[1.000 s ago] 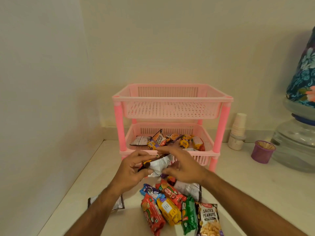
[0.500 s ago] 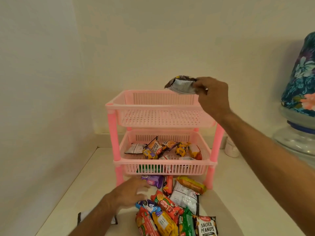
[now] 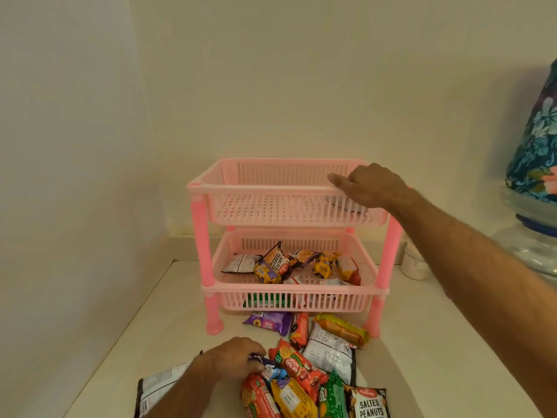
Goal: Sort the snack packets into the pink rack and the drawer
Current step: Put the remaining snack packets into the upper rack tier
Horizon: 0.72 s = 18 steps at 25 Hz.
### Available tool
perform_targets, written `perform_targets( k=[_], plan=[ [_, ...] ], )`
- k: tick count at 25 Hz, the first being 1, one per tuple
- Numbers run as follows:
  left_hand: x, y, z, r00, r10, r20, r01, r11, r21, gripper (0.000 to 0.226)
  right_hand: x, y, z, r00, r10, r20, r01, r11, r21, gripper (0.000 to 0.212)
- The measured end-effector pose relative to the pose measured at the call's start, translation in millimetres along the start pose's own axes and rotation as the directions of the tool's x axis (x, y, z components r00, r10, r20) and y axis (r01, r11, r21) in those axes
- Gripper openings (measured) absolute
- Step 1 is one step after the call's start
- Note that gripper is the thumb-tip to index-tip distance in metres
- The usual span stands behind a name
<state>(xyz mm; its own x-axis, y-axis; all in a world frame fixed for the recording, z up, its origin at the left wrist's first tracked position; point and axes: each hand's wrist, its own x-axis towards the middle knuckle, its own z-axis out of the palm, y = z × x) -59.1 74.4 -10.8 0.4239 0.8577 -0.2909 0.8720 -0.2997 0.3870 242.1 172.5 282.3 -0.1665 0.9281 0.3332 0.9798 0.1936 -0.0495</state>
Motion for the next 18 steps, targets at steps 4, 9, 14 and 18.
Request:
perform_targets(
  k=[4,9,14,18],
  plan=[
    [5,3,3,0.998,-0.058,-0.033,0.059,0.998,0.014,0.042,-13,-14,5,0.894,-0.176,-0.412,0.183,0.983,-0.022,0.07],
    [-6,5,2,0.988,-0.035,-0.153,0.023,0.997,-0.077,0.021,-41,-39,10,0.642,-0.405,-0.651,0.545,0.838,0.016,0.039],
    [-24,39,-49,0.816,0.002,-0.579,-0.352,0.796,-0.493,0.017,-73,-59,19,0.619,-0.597,-0.511,0.744,0.654,0.137,0.034],
    [-26,87,-86,0.587,-0.031,-0.809,-0.659,0.562,-0.5,0.035,-86,-70,26,0.754,-0.624,-0.205,0.651,0.669,0.358,0.045]
  ],
)
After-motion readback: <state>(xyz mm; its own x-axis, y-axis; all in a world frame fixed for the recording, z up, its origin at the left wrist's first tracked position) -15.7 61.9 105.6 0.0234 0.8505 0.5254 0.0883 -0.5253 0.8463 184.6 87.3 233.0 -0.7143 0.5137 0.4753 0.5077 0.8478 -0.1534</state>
